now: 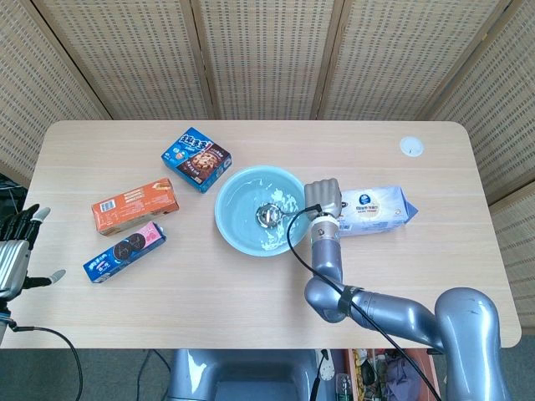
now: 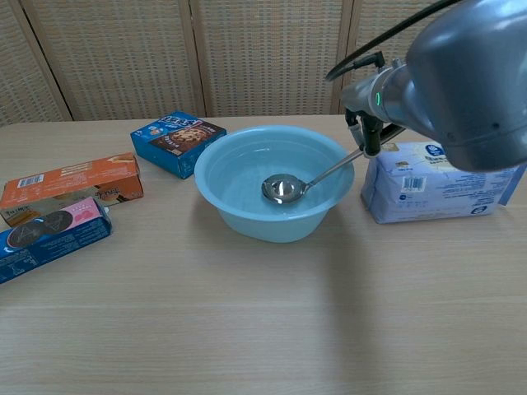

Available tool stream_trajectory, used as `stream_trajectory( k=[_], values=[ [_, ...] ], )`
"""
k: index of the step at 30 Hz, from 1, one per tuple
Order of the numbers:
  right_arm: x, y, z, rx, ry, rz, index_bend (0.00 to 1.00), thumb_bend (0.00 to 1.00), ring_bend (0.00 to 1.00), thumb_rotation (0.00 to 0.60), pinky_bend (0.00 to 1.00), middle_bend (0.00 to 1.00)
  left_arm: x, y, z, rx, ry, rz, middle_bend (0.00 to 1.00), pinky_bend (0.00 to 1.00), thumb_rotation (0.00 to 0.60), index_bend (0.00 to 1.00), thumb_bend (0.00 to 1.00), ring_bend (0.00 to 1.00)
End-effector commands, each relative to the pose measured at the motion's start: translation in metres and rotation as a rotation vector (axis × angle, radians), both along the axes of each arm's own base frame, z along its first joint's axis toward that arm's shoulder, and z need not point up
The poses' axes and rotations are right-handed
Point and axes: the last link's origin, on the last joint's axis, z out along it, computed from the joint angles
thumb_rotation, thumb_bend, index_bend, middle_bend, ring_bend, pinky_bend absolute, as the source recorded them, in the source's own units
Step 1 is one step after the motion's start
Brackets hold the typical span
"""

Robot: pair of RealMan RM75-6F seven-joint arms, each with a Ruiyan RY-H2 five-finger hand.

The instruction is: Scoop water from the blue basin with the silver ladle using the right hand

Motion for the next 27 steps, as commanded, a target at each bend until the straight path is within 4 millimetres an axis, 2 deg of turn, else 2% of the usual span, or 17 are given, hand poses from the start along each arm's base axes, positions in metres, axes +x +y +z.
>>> stream_trajectory(
  k=[1,10,21,27],
  values=[
    [0.007,-0.001,0.008,-0.001,-0.044,-0.02,0.74,0.93,1.0,0.6,1.0,1.0,0.0,0.0,0.0,-0.001,0.0,0.0,0.0,0.0,0.6,0.0,0.0,0.0],
    [0.021,-0.002,0.032,0.026,-0.186,-0.108,0.74,0.93,1.0,0.6,1.0,1.0,0.0,0.0,0.0,-0.001,-0.002,0.0,0.0,0.0,0.6,0.0,0.0,0.0],
    [0.032,-0.004,0.049,0.03,-0.229,-0.141,0.74,0.93,1.0,0.6,1.0,1.0,0.0,0.001,0.0,-0.003,-0.003,0.002,0.0,0.0,0.6,0.0,0.0,0.0],
    [0.04,-0.005,0.06,0.016,-0.19,-0.14,0.74,0.93,1.0,0.6,1.0,1.0,-0.001,0.002,0.0,-0.002,-0.002,0.006,0.0,0.0,0.6,0.0,0.0,0.0]
  ],
)
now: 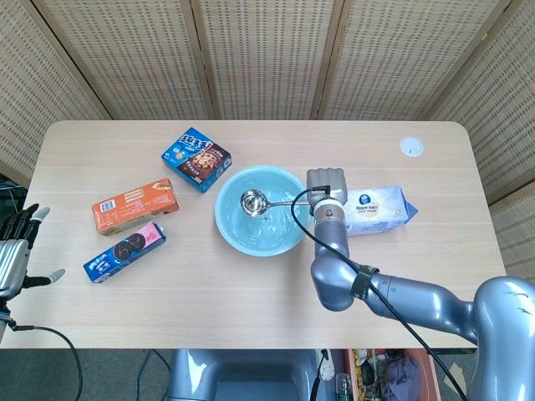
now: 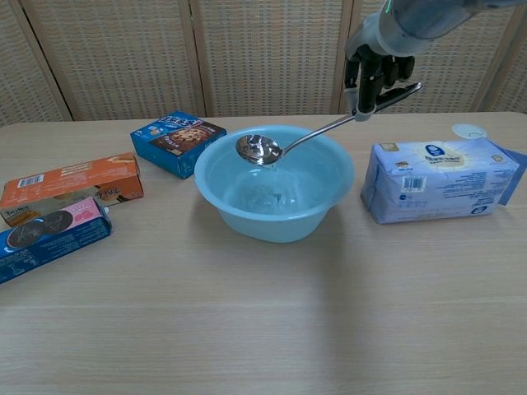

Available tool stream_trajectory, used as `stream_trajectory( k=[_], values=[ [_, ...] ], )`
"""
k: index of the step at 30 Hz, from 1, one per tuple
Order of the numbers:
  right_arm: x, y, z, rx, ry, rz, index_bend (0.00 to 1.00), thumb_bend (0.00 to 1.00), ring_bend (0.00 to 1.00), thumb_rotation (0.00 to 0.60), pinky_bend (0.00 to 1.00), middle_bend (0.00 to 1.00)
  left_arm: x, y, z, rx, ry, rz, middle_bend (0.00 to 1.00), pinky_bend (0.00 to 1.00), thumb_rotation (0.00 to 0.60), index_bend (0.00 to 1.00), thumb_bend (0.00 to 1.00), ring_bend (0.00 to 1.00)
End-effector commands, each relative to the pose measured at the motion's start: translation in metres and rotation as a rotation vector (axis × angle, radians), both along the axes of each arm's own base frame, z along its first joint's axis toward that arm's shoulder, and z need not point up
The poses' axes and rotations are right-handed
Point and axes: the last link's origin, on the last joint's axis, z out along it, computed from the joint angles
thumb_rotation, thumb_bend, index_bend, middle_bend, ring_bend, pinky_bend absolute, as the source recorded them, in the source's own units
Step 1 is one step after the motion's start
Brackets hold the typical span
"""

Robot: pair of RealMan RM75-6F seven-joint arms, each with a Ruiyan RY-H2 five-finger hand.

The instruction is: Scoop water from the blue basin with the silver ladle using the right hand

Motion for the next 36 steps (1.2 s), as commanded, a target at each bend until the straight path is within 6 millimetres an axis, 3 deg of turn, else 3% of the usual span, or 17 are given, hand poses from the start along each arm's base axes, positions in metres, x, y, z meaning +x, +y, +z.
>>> stream_trajectory(
  k=[1,13,36],
  values=[
    [0.003,0.0,0.005,-0.003,0.031,-0.002,0.74,0.93,1.0,0.6,1.0,1.0,0.0,0.001,0.0,-0.001,0.001,0.002,0.0,0.0,0.6,0.0,0.0,0.0],
    [0.013,0.001,0.021,-0.028,0.139,-0.008,0.74,0.93,1.0,0.6,1.0,1.0,-0.001,0.002,-0.001,-0.006,0.004,0.006,0.0,0.0,0.6,0.0,0.0,0.0],
    [0.016,0.006,0.027,-0.01,0.176,-0.056,0.74,0.93,1.0,0.6,1.0,1.0,-0.001,0.0,0.0,-0.001,0.002,0.003,0.0,0.0,0.6,0.0,0.0,0.0]
  ],
)
